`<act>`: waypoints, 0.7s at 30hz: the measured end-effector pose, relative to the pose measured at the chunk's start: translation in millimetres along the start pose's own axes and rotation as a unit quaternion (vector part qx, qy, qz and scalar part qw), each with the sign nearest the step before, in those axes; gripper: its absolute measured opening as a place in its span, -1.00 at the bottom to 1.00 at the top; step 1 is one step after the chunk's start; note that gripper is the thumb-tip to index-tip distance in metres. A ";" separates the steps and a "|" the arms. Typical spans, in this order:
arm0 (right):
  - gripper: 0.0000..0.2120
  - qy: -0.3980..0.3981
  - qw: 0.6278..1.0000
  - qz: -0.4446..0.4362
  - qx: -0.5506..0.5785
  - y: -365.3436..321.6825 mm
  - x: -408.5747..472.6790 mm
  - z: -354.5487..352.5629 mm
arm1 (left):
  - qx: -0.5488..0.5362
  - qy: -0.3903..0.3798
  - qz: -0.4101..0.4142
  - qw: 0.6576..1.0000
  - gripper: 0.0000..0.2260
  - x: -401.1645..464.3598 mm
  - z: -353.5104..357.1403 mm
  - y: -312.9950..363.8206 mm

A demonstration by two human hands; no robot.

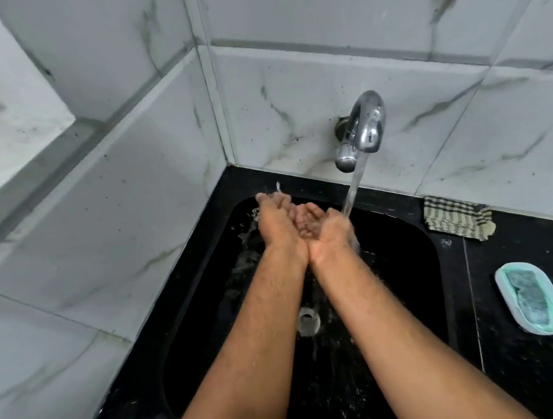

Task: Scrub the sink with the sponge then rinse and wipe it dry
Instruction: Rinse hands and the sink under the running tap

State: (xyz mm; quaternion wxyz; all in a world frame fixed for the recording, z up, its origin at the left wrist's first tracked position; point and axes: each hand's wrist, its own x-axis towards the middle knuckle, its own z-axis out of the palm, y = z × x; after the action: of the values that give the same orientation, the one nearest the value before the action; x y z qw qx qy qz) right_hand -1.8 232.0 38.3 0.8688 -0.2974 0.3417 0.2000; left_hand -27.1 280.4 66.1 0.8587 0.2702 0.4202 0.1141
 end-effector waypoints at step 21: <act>-0.73 0.032 0.994 0.014 0.108 -17.9 -9.6 -54.2 | -0.087 -0.046 -0.095 0.991 -0.60 -14.5 -8.4 -64.7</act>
State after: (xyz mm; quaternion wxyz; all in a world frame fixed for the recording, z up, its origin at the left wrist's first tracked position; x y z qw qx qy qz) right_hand -24.3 181.8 20.0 0.8817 -0.2035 0.3927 0.1645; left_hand -44.6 223.8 35.2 0.9045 0.1583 0.3922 0.0550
